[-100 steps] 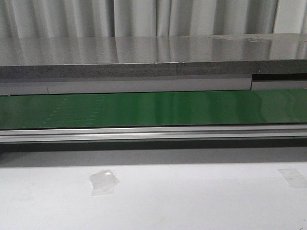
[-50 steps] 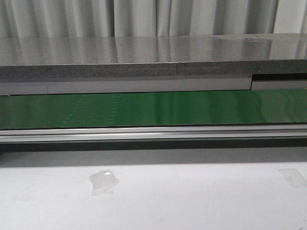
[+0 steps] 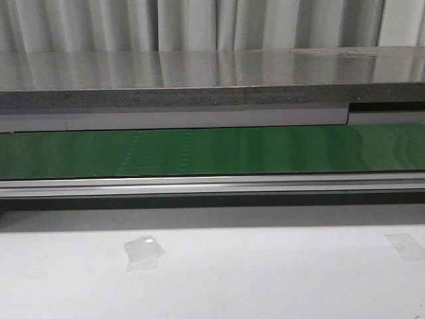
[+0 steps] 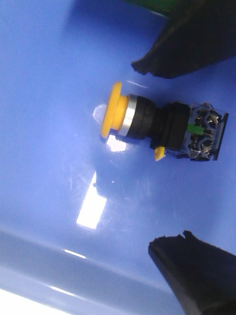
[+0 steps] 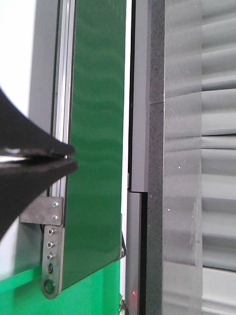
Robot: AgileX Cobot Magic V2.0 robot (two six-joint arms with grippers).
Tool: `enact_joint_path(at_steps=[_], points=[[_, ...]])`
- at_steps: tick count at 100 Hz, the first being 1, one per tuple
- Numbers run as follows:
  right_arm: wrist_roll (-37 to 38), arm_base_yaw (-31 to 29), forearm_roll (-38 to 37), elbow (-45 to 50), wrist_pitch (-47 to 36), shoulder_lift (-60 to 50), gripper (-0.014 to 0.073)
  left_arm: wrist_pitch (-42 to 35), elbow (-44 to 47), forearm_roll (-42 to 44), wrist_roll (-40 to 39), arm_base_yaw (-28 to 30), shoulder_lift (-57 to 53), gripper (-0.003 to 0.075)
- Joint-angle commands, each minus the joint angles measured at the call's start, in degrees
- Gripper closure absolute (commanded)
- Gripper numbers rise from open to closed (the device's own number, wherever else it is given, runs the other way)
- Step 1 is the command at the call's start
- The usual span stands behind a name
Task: Move button from left to right
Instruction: 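Close the left gripper on the button body and lift it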
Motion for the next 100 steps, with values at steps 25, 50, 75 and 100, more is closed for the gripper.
enact_joint_path(at_steps=[25,50,75,100], points=[[-0.1,0.1,-0.4,-0.8,-4.8,-1.0,0.0694,-2.9,-1.8,-0.8,-0.1,-0.7,-0.5,0.0103],[-0.1,0.1,-0.4,-0.8,-4.8,-1.0,0.0694,-3.5,-1.8,-0.8,-0.1,-0.7,0.2,0.0103],[-0.1,0.1,-0.4,-0.8,-4.8,-1.0,0.0694,-3.9,-1.8,-0.8,-0.1,-0.7,0.6,0.0103],[-0.1,0.1,-0.4,-0.8,-4.8,-1.0,0.0694,-3.8,-1.8,-0.8,-0.1,-0.7,1.6,0.0103]])
